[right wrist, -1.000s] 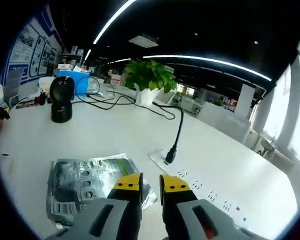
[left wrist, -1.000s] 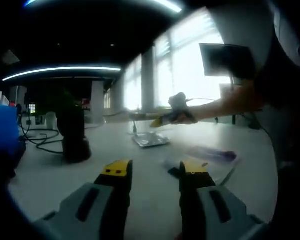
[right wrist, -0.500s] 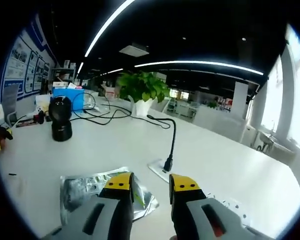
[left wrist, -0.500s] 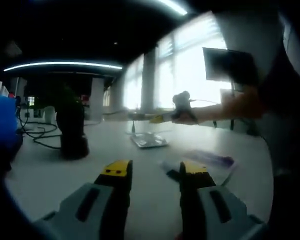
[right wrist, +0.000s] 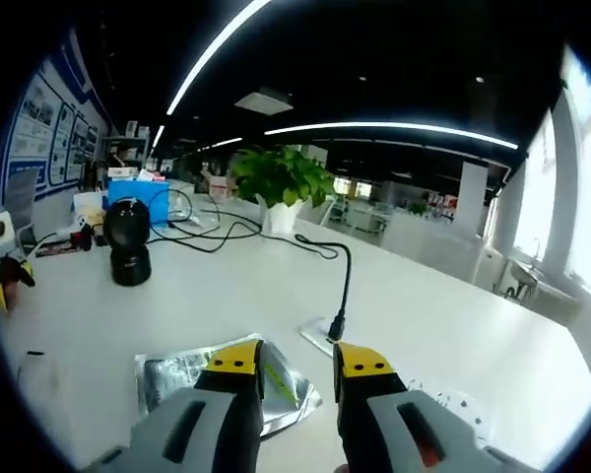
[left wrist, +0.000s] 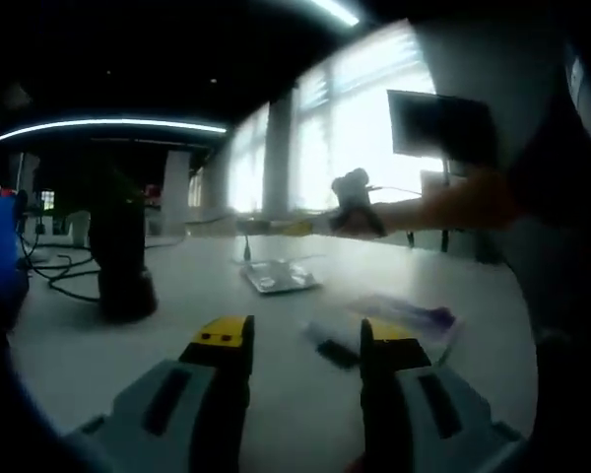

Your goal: Clip sheet goods on table flip sheet goods clip sheet goods scan sheet goods put sheet goods back to table

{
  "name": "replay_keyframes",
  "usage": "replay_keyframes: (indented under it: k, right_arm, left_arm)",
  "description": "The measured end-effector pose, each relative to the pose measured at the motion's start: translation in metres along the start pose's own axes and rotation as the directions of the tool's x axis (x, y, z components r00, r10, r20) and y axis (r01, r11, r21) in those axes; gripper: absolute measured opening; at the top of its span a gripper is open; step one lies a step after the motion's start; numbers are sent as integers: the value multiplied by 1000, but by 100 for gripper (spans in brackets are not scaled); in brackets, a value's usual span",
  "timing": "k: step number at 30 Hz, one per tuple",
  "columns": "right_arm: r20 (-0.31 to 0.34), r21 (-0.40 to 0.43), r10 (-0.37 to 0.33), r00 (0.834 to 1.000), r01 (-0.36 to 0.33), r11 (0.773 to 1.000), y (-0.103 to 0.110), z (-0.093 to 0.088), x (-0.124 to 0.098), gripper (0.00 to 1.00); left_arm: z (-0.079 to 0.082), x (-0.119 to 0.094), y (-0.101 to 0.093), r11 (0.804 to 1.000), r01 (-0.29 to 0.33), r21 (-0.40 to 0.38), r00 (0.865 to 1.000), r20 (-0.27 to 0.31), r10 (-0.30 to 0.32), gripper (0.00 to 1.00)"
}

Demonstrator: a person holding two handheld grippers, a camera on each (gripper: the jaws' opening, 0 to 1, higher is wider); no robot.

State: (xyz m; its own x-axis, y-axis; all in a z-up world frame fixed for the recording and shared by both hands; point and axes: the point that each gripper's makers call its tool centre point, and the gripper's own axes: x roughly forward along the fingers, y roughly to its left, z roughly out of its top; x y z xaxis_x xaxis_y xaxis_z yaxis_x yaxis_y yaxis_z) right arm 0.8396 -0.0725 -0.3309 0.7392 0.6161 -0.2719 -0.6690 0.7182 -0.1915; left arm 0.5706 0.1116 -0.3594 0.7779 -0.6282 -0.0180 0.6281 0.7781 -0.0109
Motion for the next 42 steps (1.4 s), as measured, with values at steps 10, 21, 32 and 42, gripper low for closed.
replay_keyframes:
  k: [10, 21, 32, 42]
  right_arm:
    - [-39, 26, 27, 999, -26, 999, 8, -12, 4, 49]
    - [-69, 39, 78, 995, -75, 996, 35, -37, 23, 72]
    - [-124, 59, 109, 986, -102, 993, 45, -58, 36, 73]
    - [-139, 80, 138, 981, -128, 989, 56, -63, 43, 73]
  left_arm:
    - [2, 13, 3, 1000, 27, -1, 999, 30, -27, 36]
    - [3, 12, 2, 999, 32, -5, 999, 40, -32, 36]
    - [2, 13, 2, 999, 32, -5, 999, 40, -31, 35]
    - [4, 12, 4, 999, 27, -20, 998, 55, -26, 35]
